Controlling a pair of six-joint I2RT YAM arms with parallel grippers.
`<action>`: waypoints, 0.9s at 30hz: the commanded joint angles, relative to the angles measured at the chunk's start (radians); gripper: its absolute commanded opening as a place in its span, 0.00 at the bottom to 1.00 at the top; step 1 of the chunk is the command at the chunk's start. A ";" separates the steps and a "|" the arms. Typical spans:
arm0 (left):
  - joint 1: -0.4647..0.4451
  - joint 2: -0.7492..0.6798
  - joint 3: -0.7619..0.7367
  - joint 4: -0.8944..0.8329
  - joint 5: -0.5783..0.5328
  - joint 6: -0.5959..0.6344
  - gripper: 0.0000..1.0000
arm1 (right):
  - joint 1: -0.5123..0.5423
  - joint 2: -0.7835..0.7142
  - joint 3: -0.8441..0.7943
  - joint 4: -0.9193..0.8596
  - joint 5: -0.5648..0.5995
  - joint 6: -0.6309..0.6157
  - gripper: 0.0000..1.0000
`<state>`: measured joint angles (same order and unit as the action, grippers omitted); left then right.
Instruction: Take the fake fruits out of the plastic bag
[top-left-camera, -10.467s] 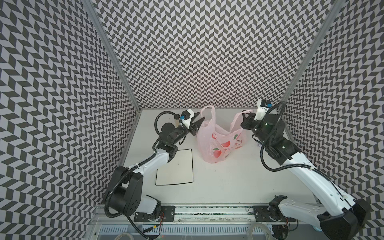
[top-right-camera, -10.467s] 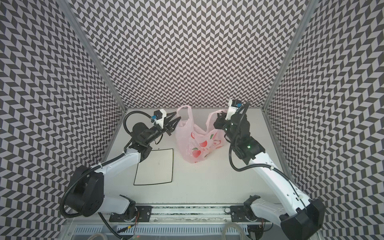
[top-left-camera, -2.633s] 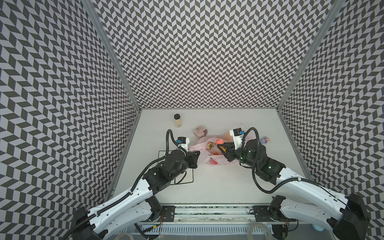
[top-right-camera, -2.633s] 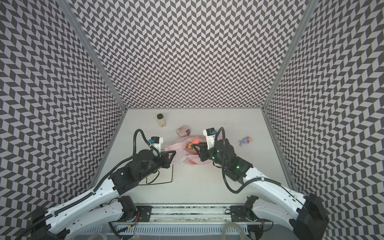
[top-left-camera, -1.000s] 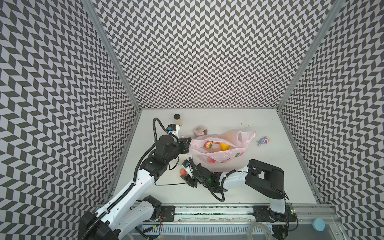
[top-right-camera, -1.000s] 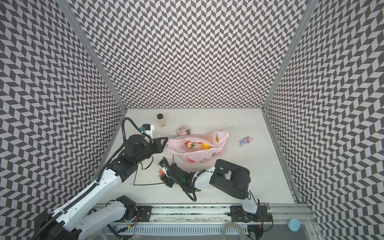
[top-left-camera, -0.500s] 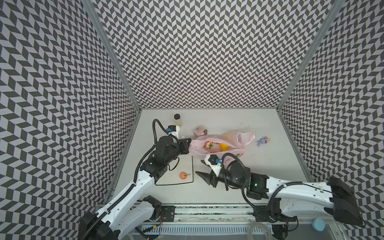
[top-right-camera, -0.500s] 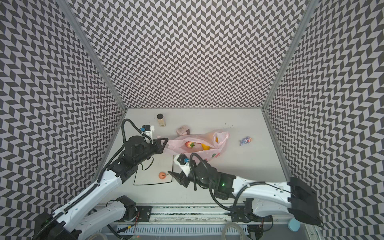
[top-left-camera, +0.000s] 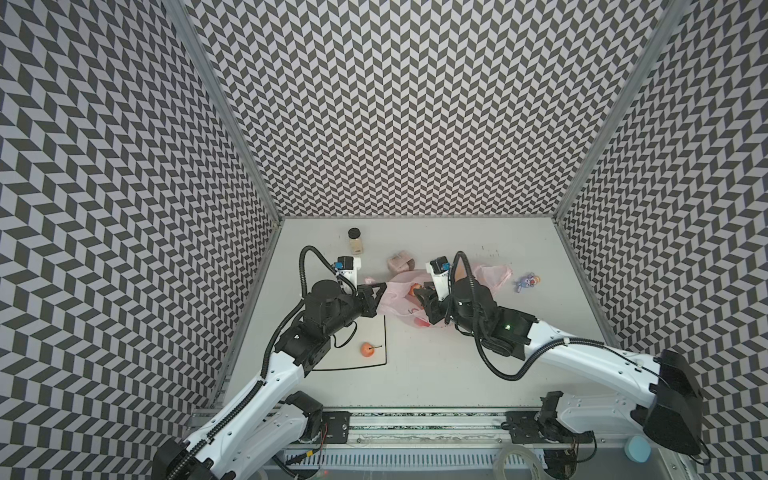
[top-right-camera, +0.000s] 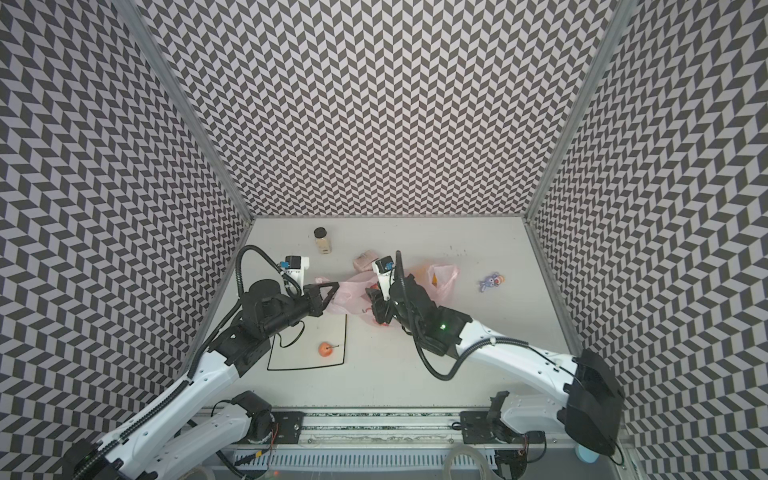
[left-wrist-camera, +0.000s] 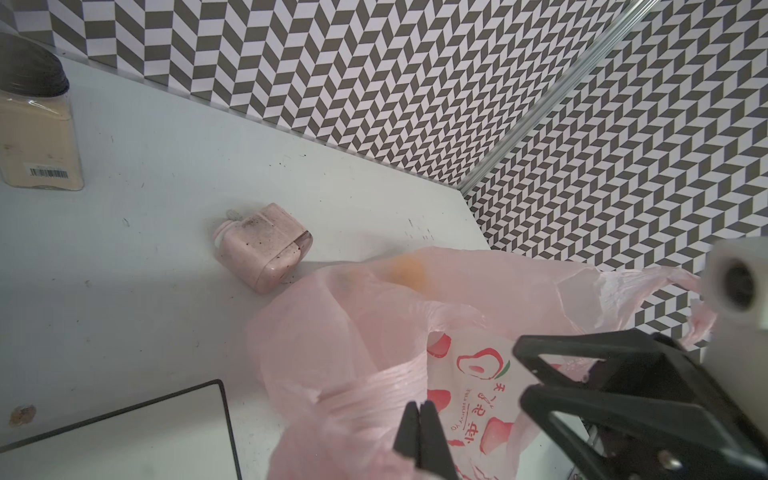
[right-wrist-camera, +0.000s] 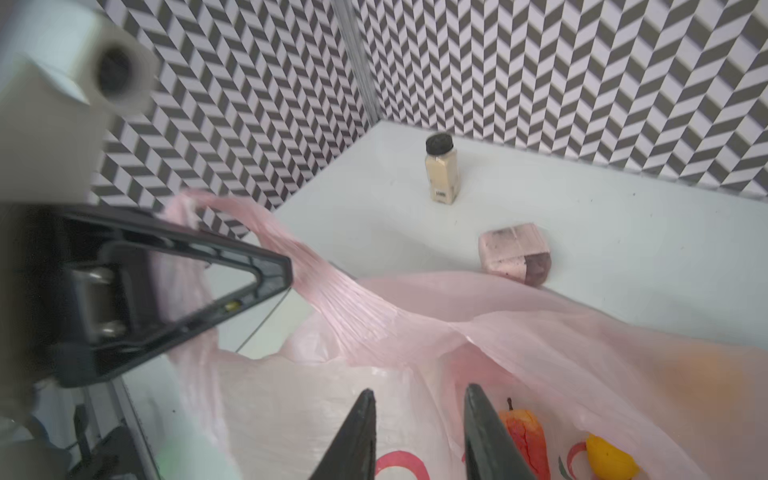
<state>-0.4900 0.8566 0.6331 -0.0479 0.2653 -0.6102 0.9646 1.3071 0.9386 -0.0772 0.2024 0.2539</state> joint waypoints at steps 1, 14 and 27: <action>-0.003 -0.022 -0.010 0.011 0.025 0.012 0.00 | -0.011 0.050 0.029 -0.071 -0.032 0.038 0.31; -0.083 -0.052 -0.018 -0.154 -0.029 0.068 0.00 | 0.000 0.148 -0.178 -0.095 -0.208 0.128 0.35; -0.131 -0.084 -0.049 -0.131 -0.034 0.071 0.00 | -0.070 0.178 -0.087 -0.034 0.034 0.323 0.64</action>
<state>-0.6159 0.7883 0.5900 -0.2031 0.2417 -0.5400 0.9150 1.4548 0.8093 -0.1684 0.1234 0.4950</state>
